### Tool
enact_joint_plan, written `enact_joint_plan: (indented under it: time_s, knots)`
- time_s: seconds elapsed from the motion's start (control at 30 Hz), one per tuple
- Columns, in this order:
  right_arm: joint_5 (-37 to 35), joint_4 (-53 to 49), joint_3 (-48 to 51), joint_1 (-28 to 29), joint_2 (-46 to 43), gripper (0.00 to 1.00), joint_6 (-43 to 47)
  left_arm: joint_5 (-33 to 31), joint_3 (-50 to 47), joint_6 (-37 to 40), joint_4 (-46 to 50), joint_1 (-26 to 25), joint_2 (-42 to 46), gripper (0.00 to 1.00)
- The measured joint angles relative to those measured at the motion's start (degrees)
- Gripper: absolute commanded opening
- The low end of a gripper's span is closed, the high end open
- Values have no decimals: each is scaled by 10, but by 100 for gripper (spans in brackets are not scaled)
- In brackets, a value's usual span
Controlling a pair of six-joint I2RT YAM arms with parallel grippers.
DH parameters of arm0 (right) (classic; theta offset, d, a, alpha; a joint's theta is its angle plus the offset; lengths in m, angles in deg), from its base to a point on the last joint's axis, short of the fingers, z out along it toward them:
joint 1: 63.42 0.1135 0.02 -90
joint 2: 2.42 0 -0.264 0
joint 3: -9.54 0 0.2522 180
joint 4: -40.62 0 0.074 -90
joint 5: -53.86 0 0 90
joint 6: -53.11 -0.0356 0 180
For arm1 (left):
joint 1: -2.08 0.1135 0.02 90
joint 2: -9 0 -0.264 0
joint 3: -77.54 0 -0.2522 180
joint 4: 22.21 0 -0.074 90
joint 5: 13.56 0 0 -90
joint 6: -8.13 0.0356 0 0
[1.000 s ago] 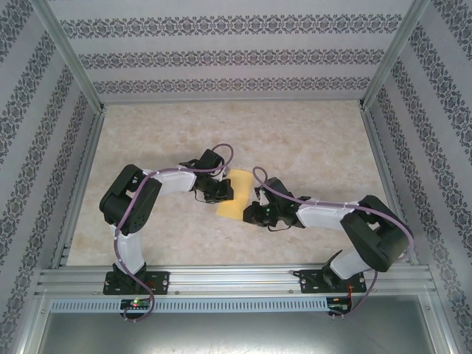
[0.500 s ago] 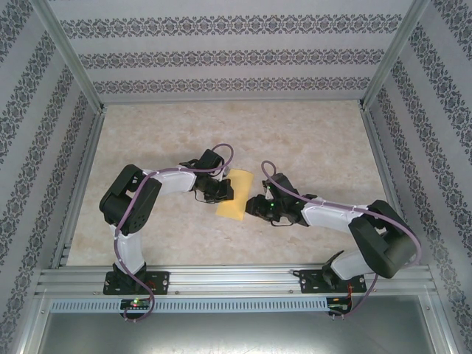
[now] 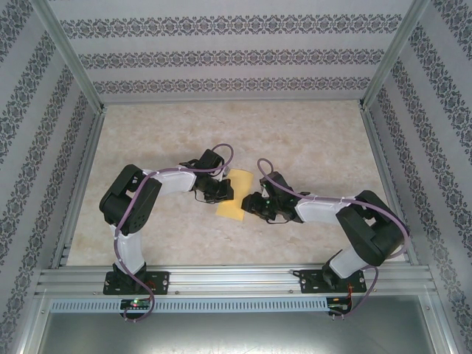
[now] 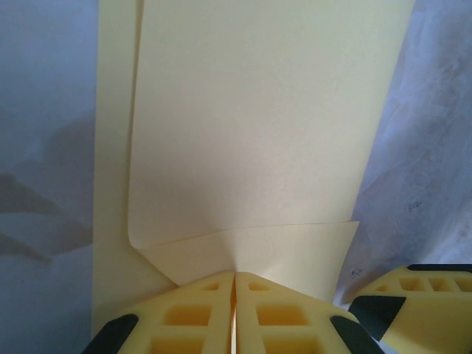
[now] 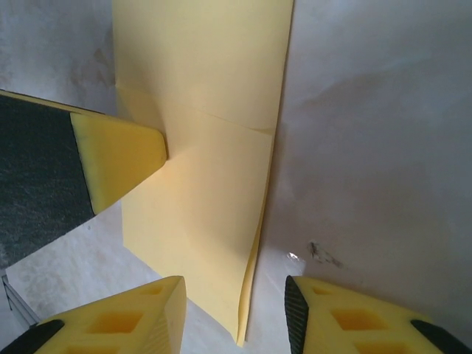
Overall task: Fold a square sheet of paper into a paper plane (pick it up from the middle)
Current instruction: Fold the triangle a second time at the center of the table.
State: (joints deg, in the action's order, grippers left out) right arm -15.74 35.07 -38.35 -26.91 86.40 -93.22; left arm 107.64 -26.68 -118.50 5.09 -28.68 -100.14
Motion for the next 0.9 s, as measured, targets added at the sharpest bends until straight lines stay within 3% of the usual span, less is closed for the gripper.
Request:
enact_joint_plan:
  time_s: [0.9]
  knots:
    - [6, -12, -24, 0, 31, 43, -36, 0, 1, 0, 2, 0, 0, 11]
